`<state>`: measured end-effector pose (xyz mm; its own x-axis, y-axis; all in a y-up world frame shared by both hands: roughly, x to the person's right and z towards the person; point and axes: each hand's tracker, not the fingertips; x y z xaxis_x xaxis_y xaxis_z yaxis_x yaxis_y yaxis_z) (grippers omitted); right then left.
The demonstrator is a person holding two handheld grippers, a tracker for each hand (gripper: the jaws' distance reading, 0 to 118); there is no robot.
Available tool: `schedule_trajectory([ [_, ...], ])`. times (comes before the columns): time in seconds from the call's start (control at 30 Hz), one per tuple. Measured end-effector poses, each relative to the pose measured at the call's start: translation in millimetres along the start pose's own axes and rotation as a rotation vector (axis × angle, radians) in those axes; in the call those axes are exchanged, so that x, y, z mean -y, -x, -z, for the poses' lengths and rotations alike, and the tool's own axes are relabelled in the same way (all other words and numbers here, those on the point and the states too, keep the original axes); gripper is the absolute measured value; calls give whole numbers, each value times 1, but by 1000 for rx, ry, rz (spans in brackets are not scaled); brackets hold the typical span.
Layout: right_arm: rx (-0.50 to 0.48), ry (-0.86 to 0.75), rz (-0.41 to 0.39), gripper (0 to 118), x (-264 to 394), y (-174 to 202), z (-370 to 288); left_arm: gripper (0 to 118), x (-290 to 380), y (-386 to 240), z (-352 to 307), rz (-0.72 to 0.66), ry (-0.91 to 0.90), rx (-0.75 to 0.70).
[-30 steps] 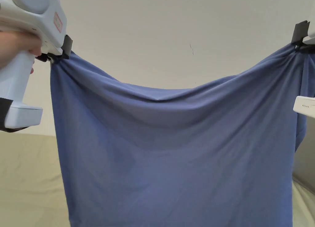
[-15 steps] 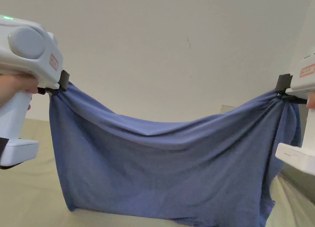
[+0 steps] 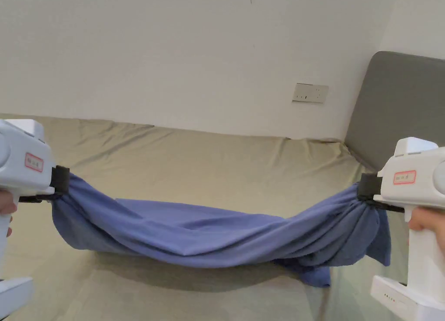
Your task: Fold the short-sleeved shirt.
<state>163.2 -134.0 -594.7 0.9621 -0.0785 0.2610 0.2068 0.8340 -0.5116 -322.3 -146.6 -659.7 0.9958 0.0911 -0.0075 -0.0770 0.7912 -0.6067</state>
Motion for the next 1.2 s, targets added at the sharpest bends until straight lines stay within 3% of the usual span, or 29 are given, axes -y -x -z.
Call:
schedule_trajectory([
  [0.13,-31,90,62,7,64,-20,-15,5,43,19,-22,-22,55,30],
  [0.43,-98,169,29,7,169,-47,-77,5,127,53,-89,57,87,67],
  [0.77,-146,184,7,7,225,-58,-150,5,197,91,-159,3,100,87],
  [0.9,-134,189,2,7,246,-67,-175,4,230,100,-187,22,102,39],
  [1.03,-97,241,-19,7,263,-81,-183,1,252,120,-210,-49,115,27],
  [1.2,-101,260,18,7,278,-88,-188,0,268,130,-207,-54,144,-9],
])
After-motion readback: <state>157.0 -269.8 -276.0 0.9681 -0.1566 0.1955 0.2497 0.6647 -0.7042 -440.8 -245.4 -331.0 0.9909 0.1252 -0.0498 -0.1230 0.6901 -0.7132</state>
